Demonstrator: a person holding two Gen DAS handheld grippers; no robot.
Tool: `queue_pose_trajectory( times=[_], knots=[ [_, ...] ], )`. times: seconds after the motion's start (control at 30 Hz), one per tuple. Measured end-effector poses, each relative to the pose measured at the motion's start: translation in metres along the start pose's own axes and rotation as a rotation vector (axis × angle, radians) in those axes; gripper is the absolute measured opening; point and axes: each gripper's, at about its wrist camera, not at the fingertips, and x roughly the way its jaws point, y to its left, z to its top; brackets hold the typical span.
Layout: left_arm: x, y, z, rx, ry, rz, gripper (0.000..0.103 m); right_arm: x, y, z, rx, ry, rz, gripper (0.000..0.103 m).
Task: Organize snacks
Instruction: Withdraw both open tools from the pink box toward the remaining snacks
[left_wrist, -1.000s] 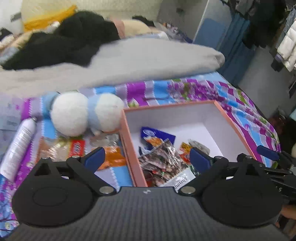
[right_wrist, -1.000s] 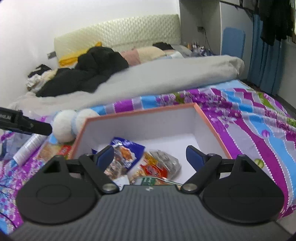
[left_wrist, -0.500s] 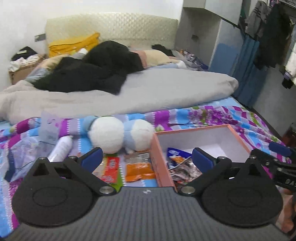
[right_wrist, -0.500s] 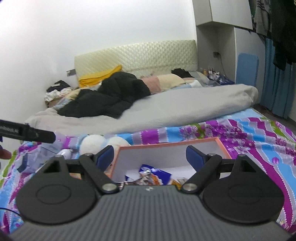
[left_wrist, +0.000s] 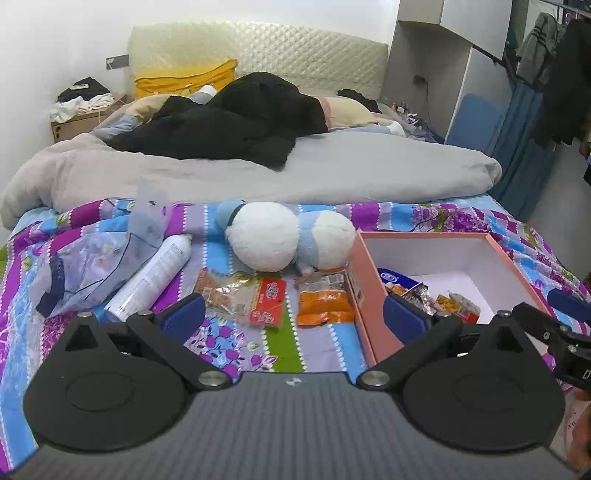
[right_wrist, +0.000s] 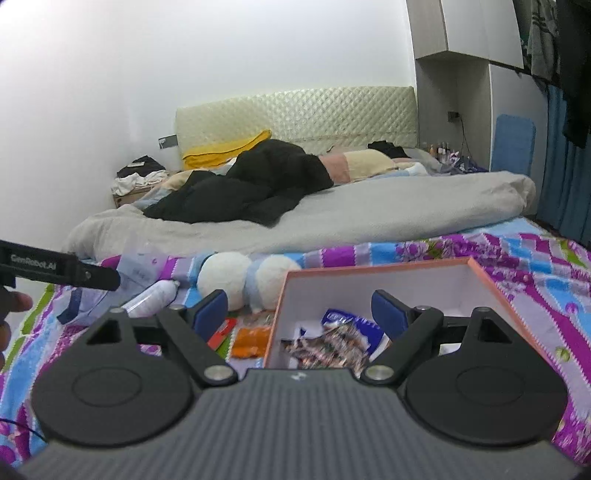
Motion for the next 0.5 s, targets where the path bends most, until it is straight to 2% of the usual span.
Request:
queue_pose_trajectory(
  times=[0.33, 0.5],
  knots=[
    [-0.018, 0.006, -0.037, -0.004, -0.005, 0.035, 0.103, -0.018, 0.020, -0.028, 0.041, 0.008, 0.014, 0.086],
    [-0.026, 0.007, -0.054, 0.012, -0.002, 0.030, 0.103, -0.027, 0.030, -0.037, 0.039, 0.006, 0.015, 0.086]
  ],
)
